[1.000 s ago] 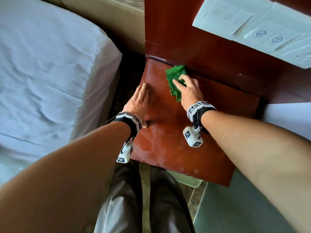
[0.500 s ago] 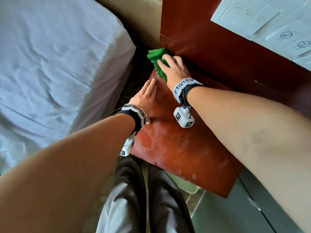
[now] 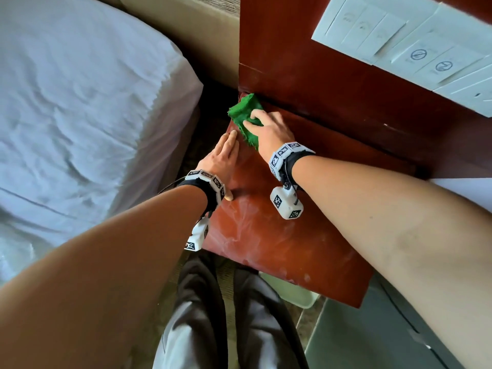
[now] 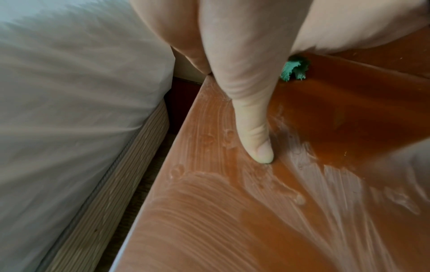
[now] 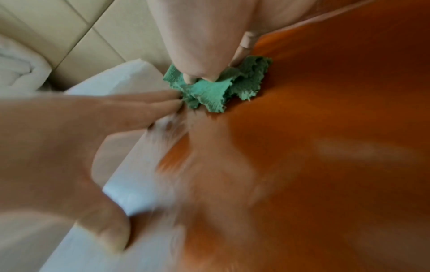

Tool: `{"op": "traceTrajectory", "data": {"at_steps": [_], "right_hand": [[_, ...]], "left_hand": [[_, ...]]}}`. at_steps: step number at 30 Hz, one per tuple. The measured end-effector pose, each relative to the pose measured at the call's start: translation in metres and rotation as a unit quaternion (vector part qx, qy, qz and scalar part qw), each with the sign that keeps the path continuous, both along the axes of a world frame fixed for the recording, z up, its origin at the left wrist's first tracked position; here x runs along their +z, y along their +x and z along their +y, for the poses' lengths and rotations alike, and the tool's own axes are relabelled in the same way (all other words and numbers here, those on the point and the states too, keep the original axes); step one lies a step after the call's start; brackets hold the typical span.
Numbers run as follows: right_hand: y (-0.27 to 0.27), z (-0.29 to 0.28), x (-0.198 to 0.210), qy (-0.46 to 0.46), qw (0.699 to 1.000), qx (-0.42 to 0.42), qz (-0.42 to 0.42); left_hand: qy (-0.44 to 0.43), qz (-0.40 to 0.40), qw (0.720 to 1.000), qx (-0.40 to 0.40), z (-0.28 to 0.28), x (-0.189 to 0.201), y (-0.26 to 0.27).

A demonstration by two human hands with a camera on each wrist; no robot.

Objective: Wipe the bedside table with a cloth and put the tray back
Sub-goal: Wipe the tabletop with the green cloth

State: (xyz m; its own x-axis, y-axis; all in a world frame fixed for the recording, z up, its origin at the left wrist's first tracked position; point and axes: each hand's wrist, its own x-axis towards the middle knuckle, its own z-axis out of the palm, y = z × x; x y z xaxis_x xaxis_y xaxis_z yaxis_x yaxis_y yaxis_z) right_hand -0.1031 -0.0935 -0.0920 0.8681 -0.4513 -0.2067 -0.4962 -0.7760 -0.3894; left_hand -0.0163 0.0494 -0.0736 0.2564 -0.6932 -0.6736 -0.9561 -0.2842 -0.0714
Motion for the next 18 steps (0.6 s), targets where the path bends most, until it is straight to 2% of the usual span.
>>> {"op": "traceTrajectory", "data": {"at_steps": [4, 6, 9, 14, 16, 18], "right_hand": [[-0.015, 0.024, 0.007, 0.033, 0.999, -0.011, 0.0], [-0.026, 0.036, 0.004, 0.001, 0.998, 0.049, 0.036], [-0.04, 0.051, 0.0, -0.014, 0.99, 0.117, 0.079], [-0.048, 0.058, 0.001, -0.027, 0.964, 0.239, 0.11], [-0.041, 0.045, -0.002, -0.016, 0.968, 0.216, 0.127], [-0.029, 0.033, -0.003, -0.026, 0.982, 0.154, 0.106]], "left_hand": [[-0.012, 0.016, 1.0, 0.004, 0.01, 0.001, -0.002], [-0.018, 0.02, 1.0, 0.011, 0.024, 0.003, -0.004], [-0.004, 0.013, 1.0, -0.026, 0.051, 0.004, -0.013], [0.017, 0.007, 0.999, -0.031, 0.076, -0.006, -0.028], [0.011, 0.012, 1.0, -0.021, 0.075, -0.008, -0.03], [0.0, 0.016, 1.0, -0.021, 0.075, -0.006, -0.031]]}}
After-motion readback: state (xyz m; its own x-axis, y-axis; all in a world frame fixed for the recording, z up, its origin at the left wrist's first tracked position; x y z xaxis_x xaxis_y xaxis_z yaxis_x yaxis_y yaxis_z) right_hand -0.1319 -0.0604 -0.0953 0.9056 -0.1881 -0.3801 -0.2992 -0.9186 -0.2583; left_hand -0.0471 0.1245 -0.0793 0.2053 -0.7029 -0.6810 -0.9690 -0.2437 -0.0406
